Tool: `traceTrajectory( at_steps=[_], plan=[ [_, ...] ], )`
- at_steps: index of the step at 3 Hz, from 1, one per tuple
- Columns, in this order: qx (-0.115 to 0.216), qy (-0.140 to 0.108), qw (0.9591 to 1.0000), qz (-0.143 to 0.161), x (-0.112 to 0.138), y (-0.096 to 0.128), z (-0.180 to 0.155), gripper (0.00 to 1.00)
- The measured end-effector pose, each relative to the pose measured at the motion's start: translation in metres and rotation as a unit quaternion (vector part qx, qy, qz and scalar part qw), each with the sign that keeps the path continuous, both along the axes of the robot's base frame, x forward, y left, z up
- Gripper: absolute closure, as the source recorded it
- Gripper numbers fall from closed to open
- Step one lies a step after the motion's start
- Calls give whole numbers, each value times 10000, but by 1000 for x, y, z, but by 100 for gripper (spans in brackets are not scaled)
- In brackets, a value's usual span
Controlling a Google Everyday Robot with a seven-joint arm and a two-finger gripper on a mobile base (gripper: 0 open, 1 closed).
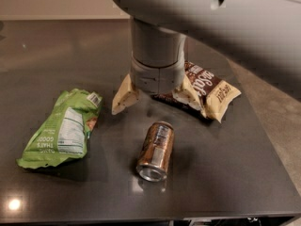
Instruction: Place orange can upright
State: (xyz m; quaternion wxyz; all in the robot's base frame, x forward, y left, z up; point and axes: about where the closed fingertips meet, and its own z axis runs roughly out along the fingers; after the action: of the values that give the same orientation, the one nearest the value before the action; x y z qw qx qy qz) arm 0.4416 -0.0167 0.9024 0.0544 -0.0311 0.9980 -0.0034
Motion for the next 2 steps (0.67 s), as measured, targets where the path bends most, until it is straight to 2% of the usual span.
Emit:
traceTrajectory(
  at_steps=[1, 2],
  plan=[
    [-68, 153, 9970, -757, -13, 7, -13, 0],
    [-233, 306, 9881, -1492, -27, 5, -27, 0]
  ],
)
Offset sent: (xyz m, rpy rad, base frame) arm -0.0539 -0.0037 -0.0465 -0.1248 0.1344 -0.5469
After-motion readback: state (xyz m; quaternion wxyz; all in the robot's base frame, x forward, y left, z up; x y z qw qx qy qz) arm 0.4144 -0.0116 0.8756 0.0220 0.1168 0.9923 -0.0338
